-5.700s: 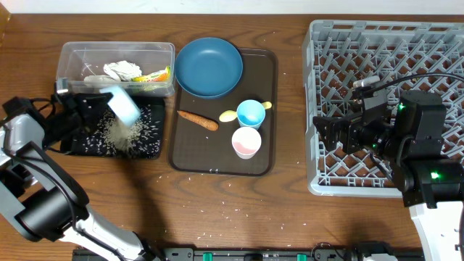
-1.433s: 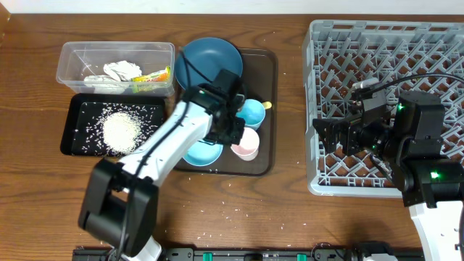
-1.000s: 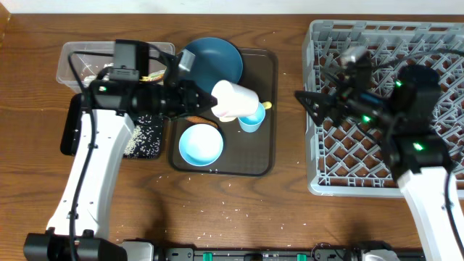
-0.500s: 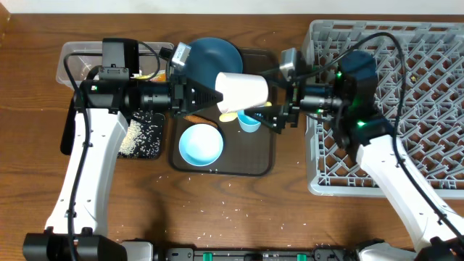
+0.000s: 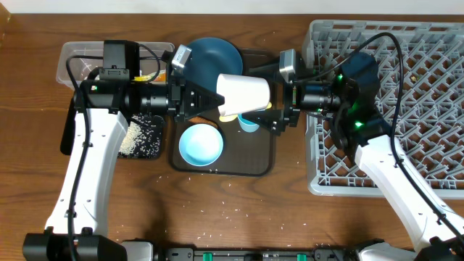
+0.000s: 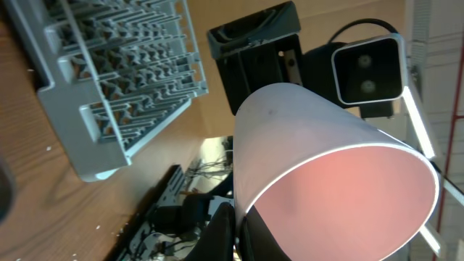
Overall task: Sort waste into correct bins and load items into the dishwasher rack
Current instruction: 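Lift the pink cup and hand it to the right gripper, then carry the pink cup right and place it upside down in the rack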
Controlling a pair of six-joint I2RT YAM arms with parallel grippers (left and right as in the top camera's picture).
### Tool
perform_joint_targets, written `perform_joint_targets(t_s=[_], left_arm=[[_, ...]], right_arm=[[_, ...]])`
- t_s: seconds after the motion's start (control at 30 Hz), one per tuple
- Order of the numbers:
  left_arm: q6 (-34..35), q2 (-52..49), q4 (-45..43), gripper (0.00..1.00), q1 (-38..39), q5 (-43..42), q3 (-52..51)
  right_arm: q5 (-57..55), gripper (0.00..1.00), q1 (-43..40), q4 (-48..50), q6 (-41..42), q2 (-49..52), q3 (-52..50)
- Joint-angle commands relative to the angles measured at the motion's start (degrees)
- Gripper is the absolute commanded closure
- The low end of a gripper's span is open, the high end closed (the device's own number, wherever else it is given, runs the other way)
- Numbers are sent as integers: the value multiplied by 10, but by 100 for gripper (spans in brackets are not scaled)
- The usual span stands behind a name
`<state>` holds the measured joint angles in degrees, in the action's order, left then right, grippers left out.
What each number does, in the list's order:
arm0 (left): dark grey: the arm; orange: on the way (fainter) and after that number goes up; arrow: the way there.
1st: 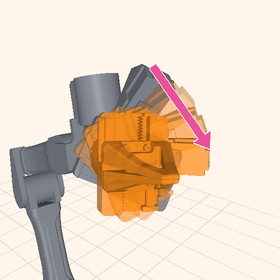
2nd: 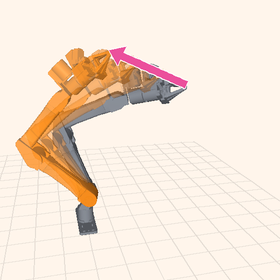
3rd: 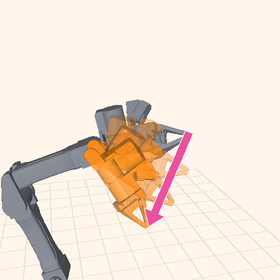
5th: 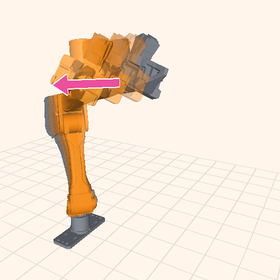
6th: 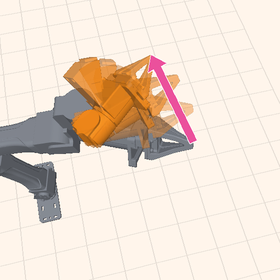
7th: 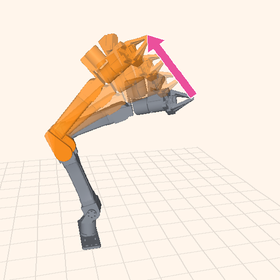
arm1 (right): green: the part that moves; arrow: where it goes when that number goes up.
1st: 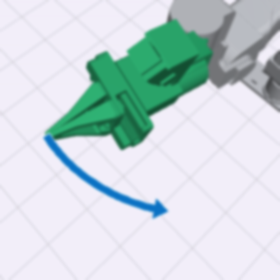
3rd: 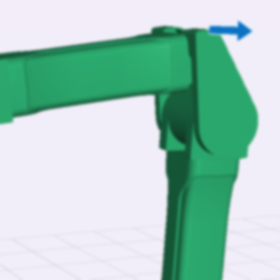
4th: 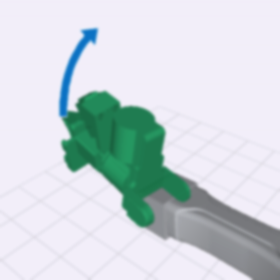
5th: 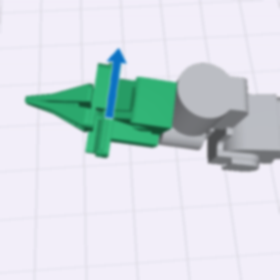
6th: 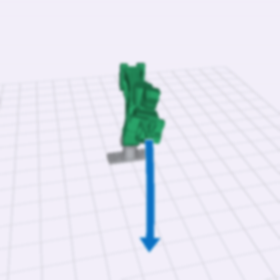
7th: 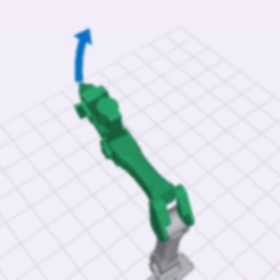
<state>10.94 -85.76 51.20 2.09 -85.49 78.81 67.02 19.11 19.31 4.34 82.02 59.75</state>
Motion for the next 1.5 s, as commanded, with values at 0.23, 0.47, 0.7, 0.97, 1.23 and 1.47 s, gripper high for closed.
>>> perform_joint_targets(t_s=[0.23,0.47,0.7,0.97,1.23,1.47], left_arm=[[-1,-1,11,94,26,-38,2],[-1,-1,15,94,37,-6,2],[-1,-1,15,94,37,11,2],[-1,-1,6,92,23,11,2],[-1,-1,-30,71,10,12,2],[1,-1,-52,68,8,212,2]], right_arm=[[5,1,13,16,-21,4,4],[31,1,12,51,-21,5,4],[59,5,-3,69,-20,5,4],[78,42,-7,49,-20,5,4],[71,51,-45,14,29,5,4],[-90,50,-149,-114,131,3,4]])
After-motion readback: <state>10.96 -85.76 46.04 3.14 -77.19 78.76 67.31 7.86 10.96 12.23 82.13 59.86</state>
